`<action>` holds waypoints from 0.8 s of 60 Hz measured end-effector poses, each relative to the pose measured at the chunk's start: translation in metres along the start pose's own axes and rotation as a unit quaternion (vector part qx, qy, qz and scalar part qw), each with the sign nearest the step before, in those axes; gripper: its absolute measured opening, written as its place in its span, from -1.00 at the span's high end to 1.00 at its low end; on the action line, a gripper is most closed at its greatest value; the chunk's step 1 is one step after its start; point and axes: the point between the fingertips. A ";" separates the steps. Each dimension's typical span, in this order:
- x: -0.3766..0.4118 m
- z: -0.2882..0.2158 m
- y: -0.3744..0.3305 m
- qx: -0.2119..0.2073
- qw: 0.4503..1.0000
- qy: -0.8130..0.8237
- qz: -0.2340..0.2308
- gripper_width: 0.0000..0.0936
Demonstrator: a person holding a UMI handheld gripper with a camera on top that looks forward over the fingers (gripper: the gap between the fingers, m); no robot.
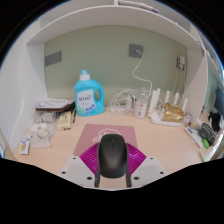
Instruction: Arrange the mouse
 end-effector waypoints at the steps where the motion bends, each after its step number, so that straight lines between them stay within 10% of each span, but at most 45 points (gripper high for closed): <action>1: 0.000 -0.013 0.002 -0.009 1.000 0.003 0.001 0.25; 11: -0.006 -0.109 0.054 -0.071 0.997 0.040 0.005 0.26; 31: 0.040 0.005 0.186 0.075 0.997 0.004 0.003 0.21; 40: 0.038 0.030 0.193 0.097 0.995 -0.008 0.010 -0.11; 45: 0.034 0.020 0.177 0.085 0.996 -0.006 0.015 -0.85; 48: 0.031 0.012 0.161 0.079 0.997 -0.009 0.018 -0.75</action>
Point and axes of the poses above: the point between the fingertips, and its own axes, seen from behind it with the camera up: x to the left, z down, y forward, the way the camera looks, and after that the axes turned 9 degrees about z, right-handed
